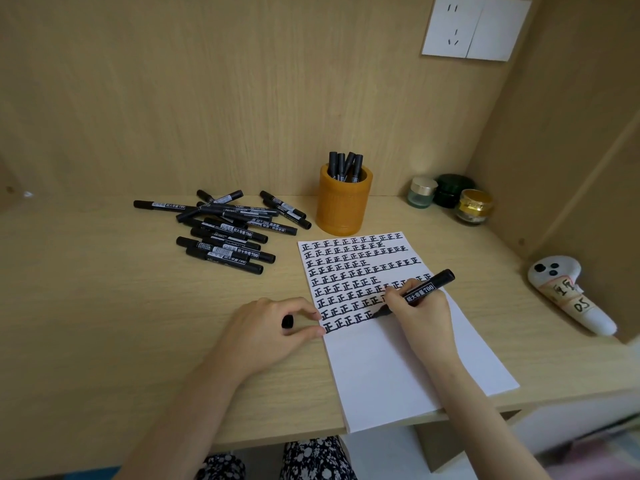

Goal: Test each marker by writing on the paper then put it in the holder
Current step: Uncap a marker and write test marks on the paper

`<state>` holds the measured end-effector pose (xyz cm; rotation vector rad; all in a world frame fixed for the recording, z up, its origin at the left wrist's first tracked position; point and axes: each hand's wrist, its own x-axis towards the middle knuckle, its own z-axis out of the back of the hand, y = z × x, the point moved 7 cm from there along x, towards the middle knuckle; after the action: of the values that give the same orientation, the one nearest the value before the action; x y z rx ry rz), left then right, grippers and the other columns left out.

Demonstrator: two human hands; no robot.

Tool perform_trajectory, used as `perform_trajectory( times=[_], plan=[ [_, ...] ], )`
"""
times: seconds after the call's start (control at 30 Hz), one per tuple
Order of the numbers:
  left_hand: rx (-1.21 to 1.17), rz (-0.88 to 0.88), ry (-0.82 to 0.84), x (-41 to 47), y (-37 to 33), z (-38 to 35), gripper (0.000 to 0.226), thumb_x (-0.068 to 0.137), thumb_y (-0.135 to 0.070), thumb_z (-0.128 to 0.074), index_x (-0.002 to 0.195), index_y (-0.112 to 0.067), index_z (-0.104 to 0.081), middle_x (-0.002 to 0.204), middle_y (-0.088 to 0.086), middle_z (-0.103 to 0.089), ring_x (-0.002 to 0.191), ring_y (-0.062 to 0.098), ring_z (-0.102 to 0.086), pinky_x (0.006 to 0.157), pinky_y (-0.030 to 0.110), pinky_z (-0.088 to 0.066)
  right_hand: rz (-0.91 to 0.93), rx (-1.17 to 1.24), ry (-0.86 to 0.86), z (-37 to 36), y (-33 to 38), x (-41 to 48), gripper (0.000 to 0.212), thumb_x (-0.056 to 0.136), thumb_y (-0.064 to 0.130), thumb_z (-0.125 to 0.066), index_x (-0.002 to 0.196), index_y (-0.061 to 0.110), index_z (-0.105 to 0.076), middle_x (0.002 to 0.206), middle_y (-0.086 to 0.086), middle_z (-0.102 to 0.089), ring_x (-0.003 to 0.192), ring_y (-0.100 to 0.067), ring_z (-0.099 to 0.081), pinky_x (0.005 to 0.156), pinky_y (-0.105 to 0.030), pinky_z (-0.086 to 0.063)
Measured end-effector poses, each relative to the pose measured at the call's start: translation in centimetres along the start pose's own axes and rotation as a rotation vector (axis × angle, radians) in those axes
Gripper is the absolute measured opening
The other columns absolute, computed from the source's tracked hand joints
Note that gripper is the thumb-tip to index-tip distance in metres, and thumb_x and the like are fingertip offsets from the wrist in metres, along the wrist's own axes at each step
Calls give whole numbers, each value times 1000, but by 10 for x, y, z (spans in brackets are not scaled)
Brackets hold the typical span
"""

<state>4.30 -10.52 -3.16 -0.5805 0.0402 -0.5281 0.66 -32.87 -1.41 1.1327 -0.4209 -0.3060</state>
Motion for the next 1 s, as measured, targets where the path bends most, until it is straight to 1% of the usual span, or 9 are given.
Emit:
perform_trajectory(
  times=[0.13,0.3,0.43,0.57,0.63,0.73,0.83,0.9,1.0],
  plan=[
    [2,-16,-9,0,-2,1,41,68,-77,-43,96,-52,-57,75,-13,-70,57,12,-61,61,19,-48,-3,-18,-34,3,0,0,32,84,9,-62,70,-15,-46,54,-5,-37,48,-8,-28,43,-21,-24],
    [6,-9,-8,-1,-4,2,37,69,-74,-47,95,-51,-59,73,-13,-70,59,8,-61,59,16,-42,6,-12,-42,4,1,0,33,84,7,-62,66,-13,-44,52,-3,-36,47,-8,-28,43,-20,-24],
    [9,-8,-13,-1,-5,3,35,70,-73,-47,95,-51,-58,75,-12,-70,59,11,-63,60,17,-45,-26,26,-42,5,-2,0,31,84,9,-62,68,-13,-48,48,4,-35,45,-7,-29,42,-18,-23],
    [-13,-12,-22,-2,-11,7,24,79,-61,-55,97,-46,-61,60,-20,-61,49,8,-55,56,16,-44,-108,185,-85,11,-8,1,30,86,16,-65,61,8,-50,51,5,-38,46,-8,-31,49,-23,-29],
    [-59,-27,-35,-4,-13,9,18,86,-50,-54,103,-45,-59,64,-25,-60,51,5,-51,56,15,-42,-118,261,-96,13,-9,1,33,88,21,-66,60,14,-51,51,5,-40,46,-8,-34,52,-24,-30],
    [-263,-11,-85,-7,-10,11,24,97,-31,-41,116,-42,-49,93,-20,-59,74,-1,-54,69,19,-44,-94,324,-84,14,-5,2,32,87,27,-69,62,14,-54,52,1,-45,48,-10,-38,55,-24,-33],
    [-380,39,-98,-8,-11,10,32,100,-23,-34,126,-41,-37,94,-17,-53,88,0,-55,90,35,-47,-139,405,-66,14,-5,1,31,87,35,-68,65,15,-60,54,-1,-48,50,-12,-42,52,-22,-35],
    [-444,47,-97,-9,-16,10,37,98,-21,-41,128,-42,-34,100,-17,-58,97,-5,-57,100,31,-44,-170,456,-36,13,-4,0,31,90,35,-62,69,13,-64,53,-1,-51,49,-10,-44,48,-18,-35],
    [-589,79,-137,-11,-22,16,41,85,-17,-63,116,-39,-46,99,-17,-68,102,-5,-60,100,21,-42,-175,544,19,9,5,-2,27,90,28,-63,67,16,-65,54,-3,-53,52,-15,-46,55,-23,-37]
  ],
)
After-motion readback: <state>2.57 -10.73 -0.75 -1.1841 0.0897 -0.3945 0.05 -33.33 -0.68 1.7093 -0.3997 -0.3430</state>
